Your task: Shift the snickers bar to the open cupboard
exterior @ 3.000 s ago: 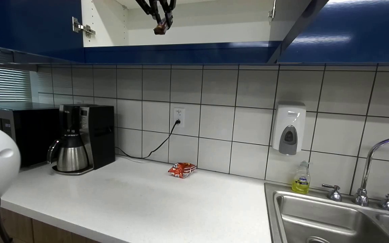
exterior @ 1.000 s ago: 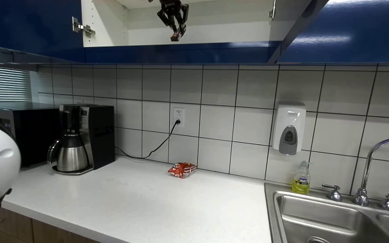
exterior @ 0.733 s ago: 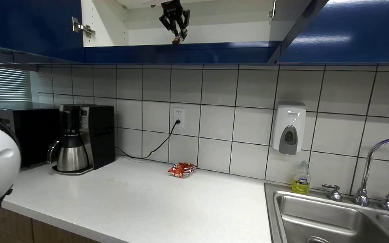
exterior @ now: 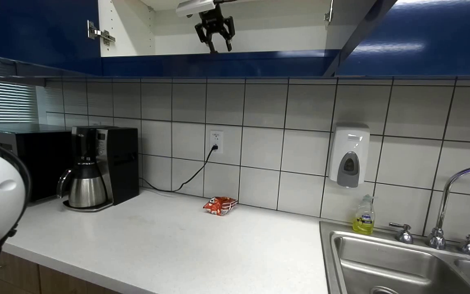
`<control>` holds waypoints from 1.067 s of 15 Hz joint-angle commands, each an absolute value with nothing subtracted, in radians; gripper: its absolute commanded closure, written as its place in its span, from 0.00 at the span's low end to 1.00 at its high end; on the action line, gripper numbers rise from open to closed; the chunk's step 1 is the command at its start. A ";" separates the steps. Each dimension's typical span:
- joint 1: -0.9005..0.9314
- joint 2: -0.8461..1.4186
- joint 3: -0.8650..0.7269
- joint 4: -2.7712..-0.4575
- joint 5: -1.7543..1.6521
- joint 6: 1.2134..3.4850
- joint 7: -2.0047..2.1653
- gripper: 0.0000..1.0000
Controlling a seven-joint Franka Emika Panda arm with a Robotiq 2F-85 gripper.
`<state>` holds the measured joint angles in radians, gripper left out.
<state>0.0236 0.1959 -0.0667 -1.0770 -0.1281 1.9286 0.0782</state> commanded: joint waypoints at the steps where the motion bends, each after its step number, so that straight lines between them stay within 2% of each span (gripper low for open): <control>1: 0.027 0.224 -0.075 -1.018 -0.147 1.887 0.105 0.00; 9: 0.019 0.143 -0.092 -1.138 -0.131 1.945 0.080 0.00; 16: 0.020 -0.008 -0.100 -1.343 -0.136 2.039 0.061 0.00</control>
<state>0.0196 0.0903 -0.1002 -1.2017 -0.1281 1.9739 0.0776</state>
